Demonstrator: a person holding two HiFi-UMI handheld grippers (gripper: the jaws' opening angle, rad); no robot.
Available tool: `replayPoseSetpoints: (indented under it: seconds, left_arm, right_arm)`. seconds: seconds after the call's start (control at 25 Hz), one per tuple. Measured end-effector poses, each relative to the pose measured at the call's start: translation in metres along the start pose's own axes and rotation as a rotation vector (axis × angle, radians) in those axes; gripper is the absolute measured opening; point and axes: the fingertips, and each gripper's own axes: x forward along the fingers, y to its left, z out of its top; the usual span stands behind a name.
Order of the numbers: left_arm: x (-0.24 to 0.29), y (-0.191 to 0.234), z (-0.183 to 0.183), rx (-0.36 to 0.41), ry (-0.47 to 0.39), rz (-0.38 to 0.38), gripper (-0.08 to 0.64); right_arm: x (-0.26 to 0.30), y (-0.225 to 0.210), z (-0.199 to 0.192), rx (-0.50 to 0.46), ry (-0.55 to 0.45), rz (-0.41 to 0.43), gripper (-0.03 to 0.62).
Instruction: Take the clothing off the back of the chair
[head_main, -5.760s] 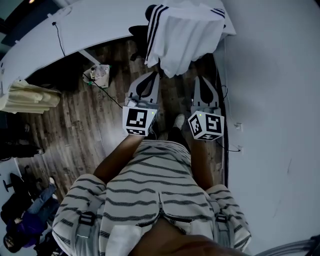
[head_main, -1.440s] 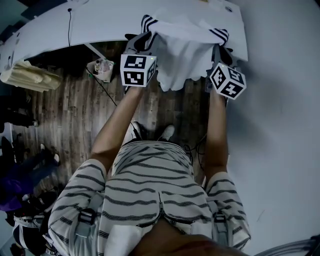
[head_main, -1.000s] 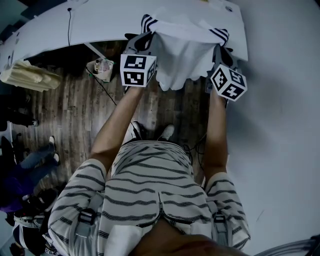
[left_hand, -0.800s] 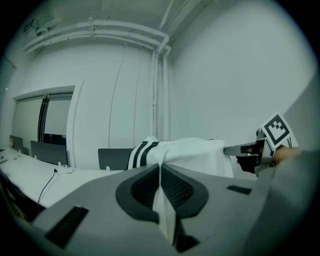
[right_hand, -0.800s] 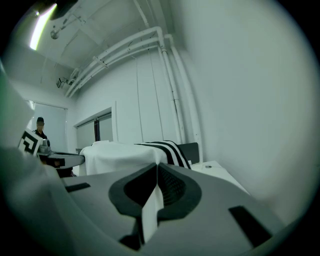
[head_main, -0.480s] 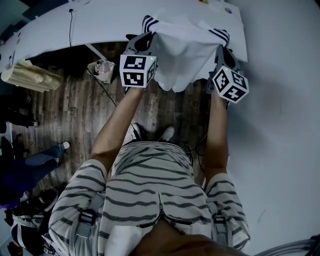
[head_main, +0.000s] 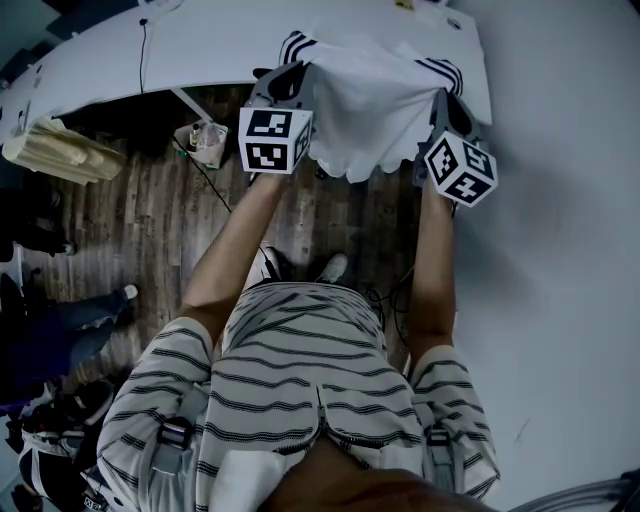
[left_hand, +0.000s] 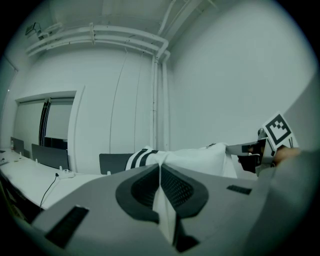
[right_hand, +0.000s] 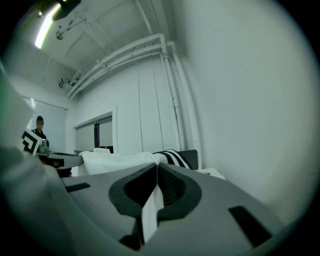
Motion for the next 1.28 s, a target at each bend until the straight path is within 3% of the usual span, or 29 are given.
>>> replayPoseSetpoints:
  seconds: [1.28]
  left_arm:
    - [-0.062, -0.010, 0.032, 0.015, -0.084, -0.056, 0.029]
  right_arm:
    - [-0.064, 0.053, 0.029, -0.015, -0.102, -0.003, 0.025]
